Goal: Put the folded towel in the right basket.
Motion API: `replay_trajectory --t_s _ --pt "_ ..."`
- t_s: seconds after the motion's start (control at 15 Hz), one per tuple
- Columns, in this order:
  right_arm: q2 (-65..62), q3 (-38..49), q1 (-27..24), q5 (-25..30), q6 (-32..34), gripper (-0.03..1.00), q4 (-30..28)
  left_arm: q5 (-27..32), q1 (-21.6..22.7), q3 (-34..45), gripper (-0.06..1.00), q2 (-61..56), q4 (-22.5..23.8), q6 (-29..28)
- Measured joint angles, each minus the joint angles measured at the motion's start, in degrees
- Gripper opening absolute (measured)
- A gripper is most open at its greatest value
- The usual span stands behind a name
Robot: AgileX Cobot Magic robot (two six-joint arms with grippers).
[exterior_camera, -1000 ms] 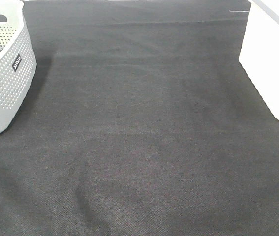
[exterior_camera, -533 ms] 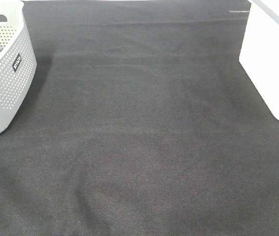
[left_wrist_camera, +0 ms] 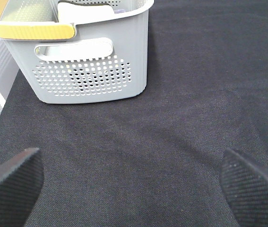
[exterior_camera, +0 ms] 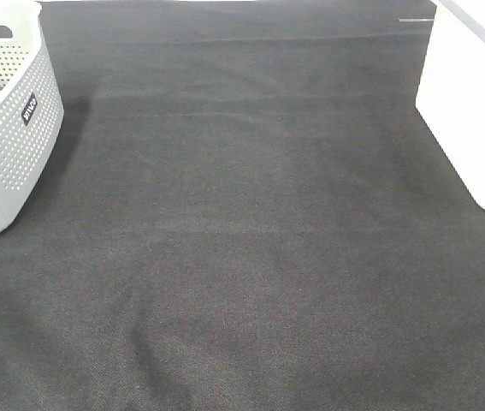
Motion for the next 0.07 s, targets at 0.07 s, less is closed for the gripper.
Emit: replay_trajectory --t_s 0.07 --pt "0.00 0.00 0.00 0.00 0.00 0.97 0.00 0.00 0.00 0.00 0.94 0.00 0.00 0.00"
